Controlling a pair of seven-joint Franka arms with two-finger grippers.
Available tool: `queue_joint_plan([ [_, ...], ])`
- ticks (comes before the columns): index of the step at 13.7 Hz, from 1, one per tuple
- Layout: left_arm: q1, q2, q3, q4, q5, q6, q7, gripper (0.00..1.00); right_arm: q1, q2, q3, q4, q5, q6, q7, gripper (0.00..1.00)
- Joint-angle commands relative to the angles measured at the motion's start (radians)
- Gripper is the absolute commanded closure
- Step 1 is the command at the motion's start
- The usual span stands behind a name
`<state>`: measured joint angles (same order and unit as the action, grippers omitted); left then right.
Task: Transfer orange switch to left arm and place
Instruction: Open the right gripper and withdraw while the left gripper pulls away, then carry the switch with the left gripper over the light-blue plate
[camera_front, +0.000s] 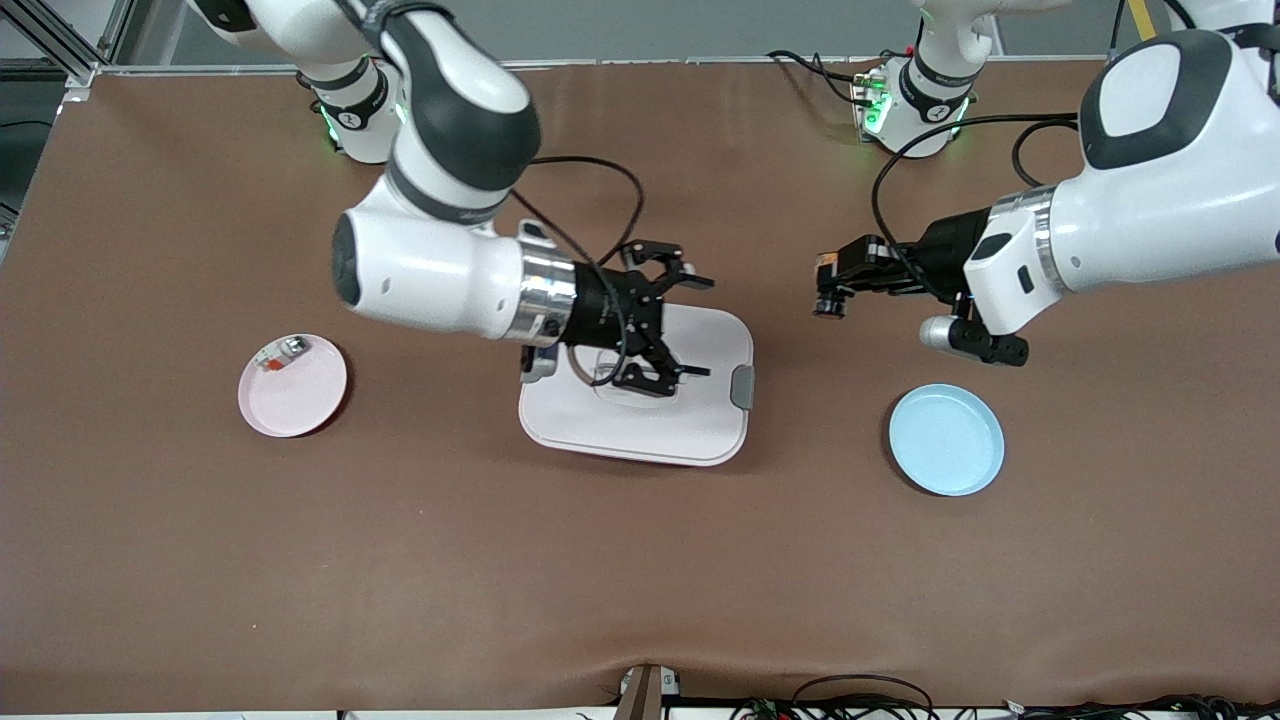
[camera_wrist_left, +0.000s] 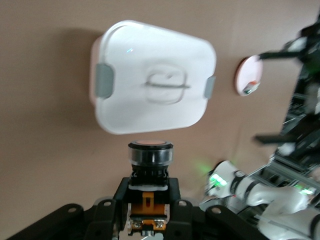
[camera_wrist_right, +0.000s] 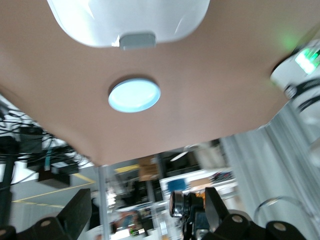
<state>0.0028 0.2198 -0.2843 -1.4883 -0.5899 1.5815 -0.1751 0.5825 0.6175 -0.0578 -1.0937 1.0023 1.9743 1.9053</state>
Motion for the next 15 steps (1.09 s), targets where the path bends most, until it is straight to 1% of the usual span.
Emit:
queue_joint_plan([
  [1, 0.034, -0.04, -0.001, -0.001, 0.057, -0.083, 0.058, 1.0, -0.071, -0.012, 0.0, 0.015, -0.005, -0.179, -0.191, 0.0],
  [2, 0.046, -0.055, -0.003, 0.0, 0.086, -0.113, 0.069, 1.0, -0.104, -0.028, 0.0, 0.015, -0.042, -0.248, -0.265, 0.0],
  [5, 0.057, -0.118, -0.001, 0.0, 0.215, -0.193, 0.069, 1.0, -0.154, -0.061, 0.001, 0.015, -0.197, -0.432, -0.513, 0.0],
  [6, 0.059, -0.131, -0.001, 0.0, 0.252, -0.205, 0.068, 1.0, -0.176, -0.071, 0.001, 0.015, -0.235, -0.487, -0.596, 0.0],
  [8, 0.059, -0.166, 0.004, 0.0, 0.318, -0.225, 0.068, 1.0, -0.225, -0.082, 0.001, 0.015, -0.277, -0.578, -0.723, 0.0],
  [10, 0.056, -0.192, -0.001, -0.004, 0.404, -0.227, 0.052, 1.0, -0.259, -0.093, 0.003, 0.015, -0.352, -0.667, -0.88, 0.0],
  [11, 0.056, -0.192, -0.003, -0.004, 0.439, -0.227, 0.034, 1.0, -0.272, -0.101, 0.003, 0.015, -0.407, -0.705, -0.969, 0.0],
  [13, 0.063, -0.188, 0.007, -0.006, 0.455, -0.227, -0.054, 1.0, -0.292, -0.107, 0.003, 0.015, -0.535, -0.773, -1.186, 0.0],
  [14, 0.084, -0.181, 0.005, -0.004, 0.458, -0.225, -0.107, 1.0, -0.3, -0.114, 0.003, 0.015, -0.601, -0.796, -1.3, 0.0],
  [15, 0.091, -0.18, 0.005, -0.004, 0.496, -0.225, -0.136, 1.0, -0.306, -0.124, 0.003, 0.015, -0.663, -0.814, -1.404, 0.0],
])
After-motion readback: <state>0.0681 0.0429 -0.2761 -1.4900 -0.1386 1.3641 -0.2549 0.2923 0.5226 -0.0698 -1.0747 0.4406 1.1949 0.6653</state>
